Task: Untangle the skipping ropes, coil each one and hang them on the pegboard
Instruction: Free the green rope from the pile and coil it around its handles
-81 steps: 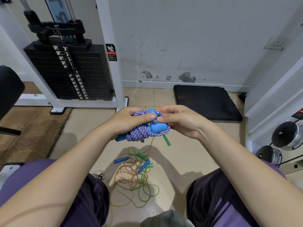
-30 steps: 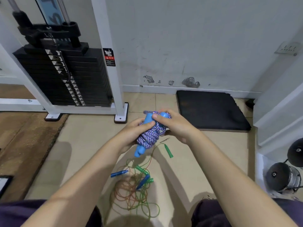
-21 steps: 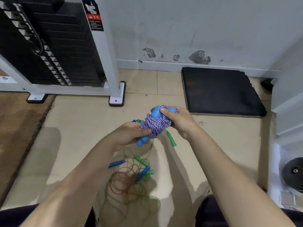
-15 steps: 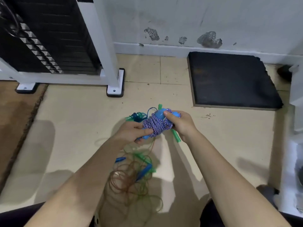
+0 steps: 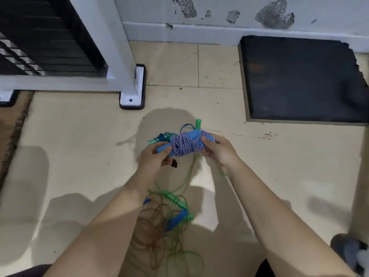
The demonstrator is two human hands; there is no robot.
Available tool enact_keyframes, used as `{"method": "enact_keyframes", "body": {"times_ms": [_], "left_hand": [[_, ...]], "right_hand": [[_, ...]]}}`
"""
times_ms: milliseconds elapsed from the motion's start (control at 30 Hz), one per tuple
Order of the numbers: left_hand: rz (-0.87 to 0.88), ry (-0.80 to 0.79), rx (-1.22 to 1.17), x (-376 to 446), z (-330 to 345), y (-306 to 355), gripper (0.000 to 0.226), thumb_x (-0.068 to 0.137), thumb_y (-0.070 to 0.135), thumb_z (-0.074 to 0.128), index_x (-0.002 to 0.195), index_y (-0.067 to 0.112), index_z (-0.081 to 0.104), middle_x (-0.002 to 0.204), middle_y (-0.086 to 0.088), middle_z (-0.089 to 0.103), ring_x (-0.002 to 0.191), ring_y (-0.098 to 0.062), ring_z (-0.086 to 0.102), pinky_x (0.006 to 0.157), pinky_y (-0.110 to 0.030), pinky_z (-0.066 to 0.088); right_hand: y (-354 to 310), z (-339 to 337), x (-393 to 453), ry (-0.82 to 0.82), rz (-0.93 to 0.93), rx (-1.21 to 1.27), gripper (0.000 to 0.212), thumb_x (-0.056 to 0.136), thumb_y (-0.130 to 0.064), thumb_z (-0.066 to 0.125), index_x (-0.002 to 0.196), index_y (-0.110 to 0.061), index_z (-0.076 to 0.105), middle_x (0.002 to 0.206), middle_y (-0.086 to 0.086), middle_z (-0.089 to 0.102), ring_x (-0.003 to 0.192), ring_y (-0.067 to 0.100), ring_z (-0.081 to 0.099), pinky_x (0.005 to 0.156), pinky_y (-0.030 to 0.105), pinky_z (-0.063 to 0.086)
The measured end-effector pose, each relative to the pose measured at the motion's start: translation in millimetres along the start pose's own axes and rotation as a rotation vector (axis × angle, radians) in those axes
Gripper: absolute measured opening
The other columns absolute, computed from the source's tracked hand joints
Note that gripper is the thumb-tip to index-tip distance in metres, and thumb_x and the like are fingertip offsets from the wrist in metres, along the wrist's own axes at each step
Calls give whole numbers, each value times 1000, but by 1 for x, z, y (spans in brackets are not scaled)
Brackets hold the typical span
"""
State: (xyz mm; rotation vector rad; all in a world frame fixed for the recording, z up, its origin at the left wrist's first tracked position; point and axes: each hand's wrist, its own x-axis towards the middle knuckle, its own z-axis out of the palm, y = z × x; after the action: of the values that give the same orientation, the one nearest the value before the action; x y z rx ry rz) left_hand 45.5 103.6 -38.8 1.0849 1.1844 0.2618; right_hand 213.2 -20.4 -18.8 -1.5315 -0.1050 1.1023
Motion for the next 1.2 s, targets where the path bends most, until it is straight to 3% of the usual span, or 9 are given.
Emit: {"method": "enact_keyframes", "body": {"times_ms": [100, 200, 300, 467, 600, 733, 833, 933, 1200], "left_hand": [[53, 19, -92, 15, -11, -6, 24, 97, 6, 61, 121, 5, 61, 93, -7, 70, 70, -12, 70, 71, -25, 60], [-44, 65, -4, 19, -12, -20, 43, 90, 8, 71, 128, 10, 52, 99, -7, 67, 82, -20, 70, 79, -32, 60], [-69, 150, 306, 16, -9, -40, 37, 82, 28, 80, 104, 11, 57, 93, -7, 66, 76, -23, 69, 74, -38, 60], [51, -190, 941, 4, 5, -72, 28, 69, 50, 82, 72, 28, 65, 80, 13, 65, 79, -8, 63, 68, -27, 48], [231, -194, 1267, 1, 9, -89, 34, 69, 55, 77, 65, 32, 53, 79, 12, 49, 78, -11, 54, 56, -23, 30], [196, -208, 1121, 1, 4, -97, 29, 77, 41, 80, 64, 33, 55, 74, 14, 50, 74, -12, 52, 60, -24, 33], [77, -275, 739, -2, -5, -92, 17, 79, 24, 82, 70, 25, 68, 64, 8, 68, 61, -8, 63, 63, -26, 50], [21, -321, 447, -12, -7, -77, 11, 81, 12, 80, 78, 16, 70, 57, 2, 70, 49, -9, 66, 54, -19, 52], [38, -377, 427, -59, -11, -32, 10, 85, 26, 78, 84, 17, 76, 65, 0, 70, 50, -11, 59, 55, -24, 51]], "right_hand": [[-3, 4, 10, -21, -27, 127, 29, 94, -4, 61, 121, -11, 54, 100, 12, 68, 77, 21, 68, 75, 28, 59], [13, 3, 14, 144, 63, -133, 33, 90, -6, 67, 120, -3, 55, 95, 19, 63, 68, 24, 64, 62, 26, 56], [43, -7, 16, 249, 130, -396, 10, 86, -9, 69, 89, -4, 60, 72, 20, 60, 50, 21, 53, 55, 29, 46], [87, 0, 11, 120, 337, -482, 29, 81, -24, 80, 78, -7, 56, 63, 14, 58, 47, 23, 52, 44, 26, 42], [119, 15, -1, 109, 215, -797, 45, 72, -42, 82, 72, -1, 63, 56, 8, 66, 46, 19, 62, 50, 33, 54], [136, 23, -7, 145, 231, -788, 30, 76, -32, 81, 77, -5, 68, 66, 9, 70, 58, 22, 68, 63, 37, 58], [133, 22, -12, 103, 269, -501, 24, 81, -22, 78, 61, -10, 72, 64, 15, 71, 54, 24, 68, 57, 35, 59], [117, 18, -23, -1, 359, -135, 17, 87, -23, 73, 80, -8, 74, 80, 17, 74, 59, 19, 69, 51, 25, 53], [56, 12, -75, 47, 249, 45, 7, 88, -8, 68, 89, -1, 67, 75, 11, 69, 55, 17, 63, 52, 24, 50]]}}
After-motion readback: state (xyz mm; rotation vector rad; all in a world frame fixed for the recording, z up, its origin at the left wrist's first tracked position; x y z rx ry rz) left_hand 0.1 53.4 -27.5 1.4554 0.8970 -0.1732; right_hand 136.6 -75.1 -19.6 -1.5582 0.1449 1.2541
